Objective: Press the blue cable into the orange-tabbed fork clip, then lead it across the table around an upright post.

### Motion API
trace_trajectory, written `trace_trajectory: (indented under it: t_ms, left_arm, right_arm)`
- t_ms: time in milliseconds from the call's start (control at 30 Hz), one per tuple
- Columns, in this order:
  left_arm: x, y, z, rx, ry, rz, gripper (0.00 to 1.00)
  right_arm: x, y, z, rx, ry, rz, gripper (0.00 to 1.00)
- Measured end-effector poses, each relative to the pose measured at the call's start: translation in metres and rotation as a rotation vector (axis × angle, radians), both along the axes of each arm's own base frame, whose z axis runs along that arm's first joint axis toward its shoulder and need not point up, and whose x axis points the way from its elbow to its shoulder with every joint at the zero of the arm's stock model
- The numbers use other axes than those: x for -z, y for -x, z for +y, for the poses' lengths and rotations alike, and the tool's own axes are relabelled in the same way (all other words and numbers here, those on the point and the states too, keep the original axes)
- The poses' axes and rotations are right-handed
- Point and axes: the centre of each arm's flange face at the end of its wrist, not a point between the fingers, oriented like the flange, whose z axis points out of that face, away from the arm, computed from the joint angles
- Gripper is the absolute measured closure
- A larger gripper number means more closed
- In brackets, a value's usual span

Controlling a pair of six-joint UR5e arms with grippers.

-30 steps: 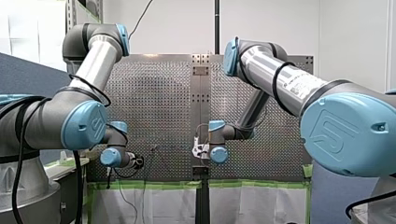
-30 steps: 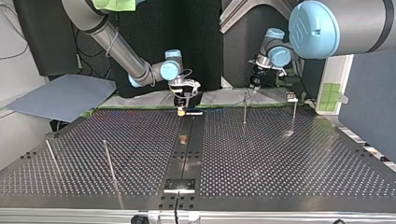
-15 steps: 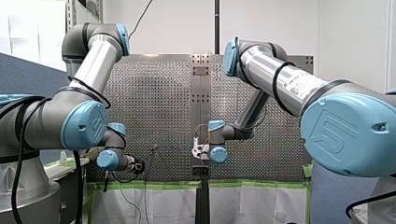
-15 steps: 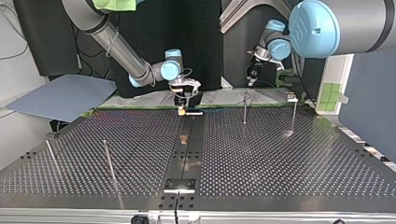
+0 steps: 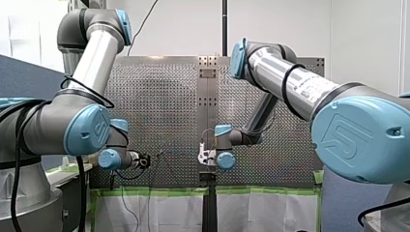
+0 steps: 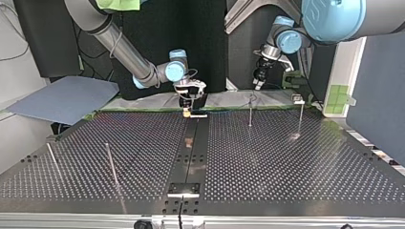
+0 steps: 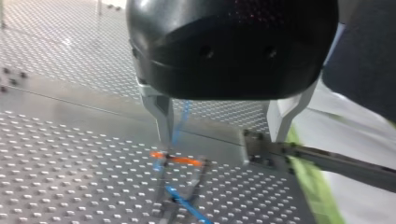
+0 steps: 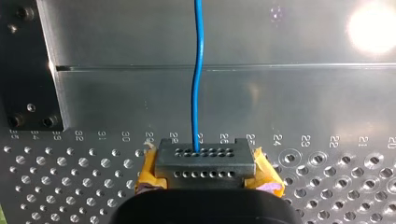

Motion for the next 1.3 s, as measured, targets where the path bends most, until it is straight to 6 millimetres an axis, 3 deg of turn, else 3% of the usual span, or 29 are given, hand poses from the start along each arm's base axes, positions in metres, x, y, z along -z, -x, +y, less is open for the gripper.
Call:
trace_trajectory:
  t_ms: [400,500,767,1033,1300]
  left_arm:
    - [-0.051,-0.014,-0.006,-0.008,0.099,-0.153,0.0]
    - [-0.055,-0.016,-0.006,-0.022,0.125,-0.161,0.0]
    - [-0.04,-0.019,-0.006,-0.069,0.173,-0.123,0.0]
    - [-0.011,-0.021,-0.006,-0.106,0.126,-0.081,0.0]
    - [0.018,-0.01,-0.009,-0.114,0.121,-0.015,0.0]
  right_arm:
    - [0.0,-0.001,0.002,-0.004,-0.003,0.001,1.0]
    - [0.001,-0.001,0.002,-0.003,-0.004,-0.001,1.0]
    - [0.001,-0.002,0.002,-0.003,-0.004,-0.004,1.0]
    - [0.002,-0.001,0.003,-0.003,-0.009,0.001,1.0]
    - [0.002,-0.001,0.003,-0.003,-0.008,0.002,1.0]
